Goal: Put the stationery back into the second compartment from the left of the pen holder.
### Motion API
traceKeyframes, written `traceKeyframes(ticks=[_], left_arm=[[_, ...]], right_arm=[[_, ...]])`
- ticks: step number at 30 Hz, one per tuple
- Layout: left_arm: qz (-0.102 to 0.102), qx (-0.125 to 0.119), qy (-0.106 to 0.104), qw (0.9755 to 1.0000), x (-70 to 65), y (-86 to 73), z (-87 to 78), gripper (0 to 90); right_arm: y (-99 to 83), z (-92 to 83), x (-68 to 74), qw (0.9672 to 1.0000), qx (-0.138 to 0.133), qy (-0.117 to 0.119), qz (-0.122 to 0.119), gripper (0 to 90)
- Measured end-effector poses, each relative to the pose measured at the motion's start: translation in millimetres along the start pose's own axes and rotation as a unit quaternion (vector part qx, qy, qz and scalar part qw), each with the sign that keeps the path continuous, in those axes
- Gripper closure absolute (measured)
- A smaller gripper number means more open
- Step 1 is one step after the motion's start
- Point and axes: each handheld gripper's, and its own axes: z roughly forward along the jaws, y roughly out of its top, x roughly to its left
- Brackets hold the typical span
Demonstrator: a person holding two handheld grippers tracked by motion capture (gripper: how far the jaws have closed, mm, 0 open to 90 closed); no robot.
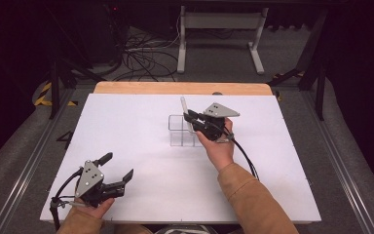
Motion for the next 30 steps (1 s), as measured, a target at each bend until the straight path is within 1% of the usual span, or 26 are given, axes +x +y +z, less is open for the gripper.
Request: traceKeyframes(ticks=[7, 11, 15, 17, 19, 23, 26, 28, 30], left_arm=[[0.0, 0.001, 0.001, 1.0, -0.6, 0.1, -0.1, 15.4], [-0.001, 0.0, 0.002, 1.0, -0.5, 0.1, -0.1, 15.4], [-0.001, 0.0, 0.003, 1.0, -0.6, -0.2, -0.9, 15.4], [-0.002, 0.0, 0.004, 1.0, -0.4, -0.5, -1.7, 15.4], [-0.003, 0.0, 0.006, 1.0, -0.3, -0.8, -2.2, 15.4], [-0.004, 0.001, 0.007, 1.0, -0.3, -1.3, -3.3, 15.4], [-0.005, 0.001, 0.008, 1.0, 0.0, -1.5, -3.7, 15.4], [-0.005, 0.001, 0.008, 0.9999, 0.3, -1.5, -3.8, 15.4], [-0.004, 0.002, 0.01, 0.9999, 0.3, -1.5, -4.1, 15.4]], right_arm=[[-2.9, -0.3, 1.9, 0.9999, 0.017, 0.0, 0.001, 78.3], [-2.5, -2.5, 2.3, 0.9999, 0.016, -0.005, 0.002, 72.6], [0.0, -6.1, 2.9, 0.9998, 0.012, -0.012, -0.005, 65.9], [1.7, -7.7, 3.8, 0.9999, 0.007, -0.013, -0.006, 61.1], [4.2, -9.9, 5.3, 0.9998, 0.003, -0.016, -0.013, 56.4], [11.6, -16.7, 8.1, 0.9992, -0.02, -0.017, -0.029, 46.0], [18.9, -24.2, 9.5, 0.9986, -0.032, -0.022, -0.036, 42.2], [23.8, -29.6, 9.7, 0.9987, -0.037, -0.02, -0.029, 39.4], [27.4, -34.0, 10.3, 0.9987, -0.038, -0.019, -0.028, 38.1]])
